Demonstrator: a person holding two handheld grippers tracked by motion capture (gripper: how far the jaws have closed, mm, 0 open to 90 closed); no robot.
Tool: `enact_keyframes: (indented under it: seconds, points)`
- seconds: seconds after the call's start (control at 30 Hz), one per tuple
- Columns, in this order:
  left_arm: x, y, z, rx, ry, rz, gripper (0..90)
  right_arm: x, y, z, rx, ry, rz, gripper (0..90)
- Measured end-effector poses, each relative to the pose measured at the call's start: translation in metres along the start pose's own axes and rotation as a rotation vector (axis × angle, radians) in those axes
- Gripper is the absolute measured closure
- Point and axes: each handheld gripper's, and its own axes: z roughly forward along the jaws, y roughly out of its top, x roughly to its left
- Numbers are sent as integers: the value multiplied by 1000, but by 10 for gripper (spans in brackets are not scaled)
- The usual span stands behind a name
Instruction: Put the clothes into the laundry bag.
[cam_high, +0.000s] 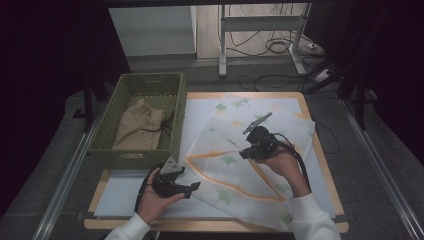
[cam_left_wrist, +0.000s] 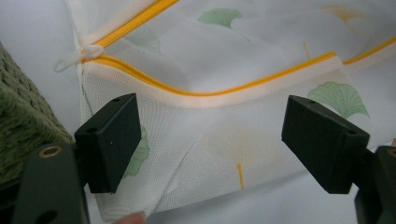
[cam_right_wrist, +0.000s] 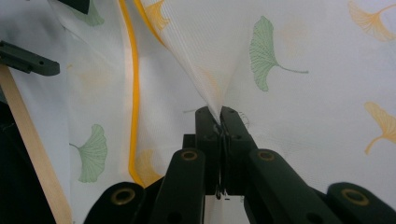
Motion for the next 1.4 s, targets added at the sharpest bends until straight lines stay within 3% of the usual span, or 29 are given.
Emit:
enact_keyframes:
  seconds: [0.4, 0.83, 1.17, 1.4]
  points:
    - [-2, 1, -1, -11, -2, 9, 200, -4, -2, -20, -61, 1, 9, 863]
    - [-1, 1, -1, -17, -3, 6, 200, -5, -4, -28, -98, 5, 10, 863]
    - [-2, 0, -4, -13, -11, -6, 199, -7, -4, -26, -95, 6, 7, 863]
    - [-4, 0, -16, -4, 10, 5, 215, -9, -6, -24, -85, 10, 11, 863]
